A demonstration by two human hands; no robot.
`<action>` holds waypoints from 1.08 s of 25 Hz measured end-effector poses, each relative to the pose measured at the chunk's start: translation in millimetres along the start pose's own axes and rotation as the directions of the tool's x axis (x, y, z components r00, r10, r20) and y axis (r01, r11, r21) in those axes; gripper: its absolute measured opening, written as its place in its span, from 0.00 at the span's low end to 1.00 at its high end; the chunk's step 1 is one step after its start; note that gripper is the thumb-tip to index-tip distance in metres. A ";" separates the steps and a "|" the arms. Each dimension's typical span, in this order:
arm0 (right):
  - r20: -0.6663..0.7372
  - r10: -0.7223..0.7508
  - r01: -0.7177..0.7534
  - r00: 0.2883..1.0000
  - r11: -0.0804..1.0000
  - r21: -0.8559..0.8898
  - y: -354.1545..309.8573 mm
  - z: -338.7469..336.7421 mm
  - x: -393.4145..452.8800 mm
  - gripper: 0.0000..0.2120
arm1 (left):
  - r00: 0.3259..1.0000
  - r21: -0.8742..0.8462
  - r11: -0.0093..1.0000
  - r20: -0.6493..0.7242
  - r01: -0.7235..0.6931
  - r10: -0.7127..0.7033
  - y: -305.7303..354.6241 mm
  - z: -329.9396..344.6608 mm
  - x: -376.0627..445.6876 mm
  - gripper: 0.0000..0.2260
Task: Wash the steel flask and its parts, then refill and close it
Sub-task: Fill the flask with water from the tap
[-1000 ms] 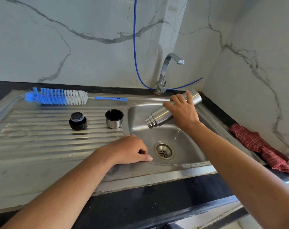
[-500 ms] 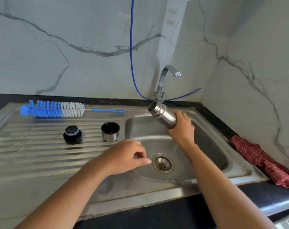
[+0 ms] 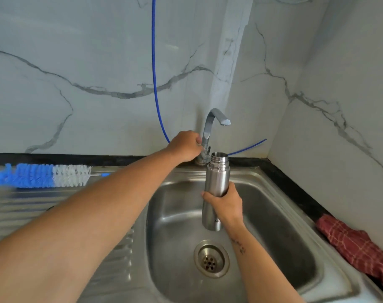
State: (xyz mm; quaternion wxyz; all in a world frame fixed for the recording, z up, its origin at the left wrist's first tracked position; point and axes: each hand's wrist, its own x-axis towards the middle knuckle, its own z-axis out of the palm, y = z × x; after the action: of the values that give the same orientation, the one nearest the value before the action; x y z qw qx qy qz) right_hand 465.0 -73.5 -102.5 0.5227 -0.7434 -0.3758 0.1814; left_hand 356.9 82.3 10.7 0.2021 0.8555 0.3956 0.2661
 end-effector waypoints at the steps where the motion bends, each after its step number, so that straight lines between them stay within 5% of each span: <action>1: 0.000 -0.006 0.006 1.000 1.000 0.006 0.5 1.2 1.1 0.27 | 1.000 -0.006 1.000 0.011 0.006 -0.006 -3.1 9.5 15.5 0.08; 4: -0.003 -0.016 0.016 1.000 1.000 -0.002 3.9 5.1 8.9 0.27 | 0.998 0.011 0.999 0.039 -0.047 0.047 -8.0 32.0 50.7 0.14; 9: 0.014 -0.004 0.005 1.000 1.000 -0.024 5.4 7.4 16.4 0.27 | 0.990 0.062 0.989 0.048 -0.133 0.130 -5.8 49.2 69.2 0.07; 13: 0.030 -0.022 0.023 0.999 1.000 -0.015 2.5 7.9 15.3 0.28 | 0.998 0.144 0.988 0.048 -0.052 0.046 -17.1 40.8 70.3 0.12; 17: 0.038 -0.030 0.031 0.999 0.999 -0.024 1.3 10.4 13.0 0.28 | 0.991 0.218 0.975 0.113 0.045 -0.071 -40.4 44.3 64.0 0.02; 27: 0.002 0.006 -0.006 1.000 1.000 0.020 -1.0 9.9 12.2 0.28 | 0.980 0.253 0.957 0.101 0.142 -0.172 -36.9 52.7 63.7 0.10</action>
State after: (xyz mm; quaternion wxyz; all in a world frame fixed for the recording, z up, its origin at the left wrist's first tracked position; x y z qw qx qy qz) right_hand 466.0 -57.8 -104.0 0.5294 -0.7391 -0.3721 0.1874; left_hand 403.1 147.5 -31.9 0.1397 0.8543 0.4790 0.1456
